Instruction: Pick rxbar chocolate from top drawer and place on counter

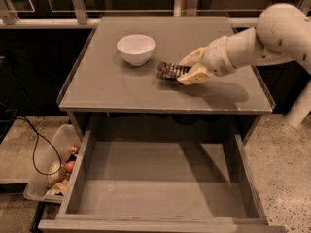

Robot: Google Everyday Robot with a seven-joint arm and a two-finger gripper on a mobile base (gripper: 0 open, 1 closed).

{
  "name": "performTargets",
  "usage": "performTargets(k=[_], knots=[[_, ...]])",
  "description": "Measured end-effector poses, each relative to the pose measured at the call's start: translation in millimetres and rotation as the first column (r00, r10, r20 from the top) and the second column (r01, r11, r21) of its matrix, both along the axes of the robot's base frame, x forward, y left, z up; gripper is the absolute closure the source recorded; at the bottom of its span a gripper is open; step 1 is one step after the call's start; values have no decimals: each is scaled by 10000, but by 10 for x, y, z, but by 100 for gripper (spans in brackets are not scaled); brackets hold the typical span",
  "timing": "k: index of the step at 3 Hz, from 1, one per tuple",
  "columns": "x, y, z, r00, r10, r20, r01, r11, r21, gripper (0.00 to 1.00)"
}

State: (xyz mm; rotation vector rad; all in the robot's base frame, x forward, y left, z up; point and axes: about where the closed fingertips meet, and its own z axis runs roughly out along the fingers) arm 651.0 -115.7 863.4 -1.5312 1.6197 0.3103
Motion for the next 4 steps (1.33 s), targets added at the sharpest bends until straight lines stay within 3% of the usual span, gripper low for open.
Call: performTargets(k=[1,4], knots=[[-207,-316,-326,9995,85,-320,-87,10000,-44,81],[-218,-357,-331,9996,54,-290,-56,10000,-66,12]])
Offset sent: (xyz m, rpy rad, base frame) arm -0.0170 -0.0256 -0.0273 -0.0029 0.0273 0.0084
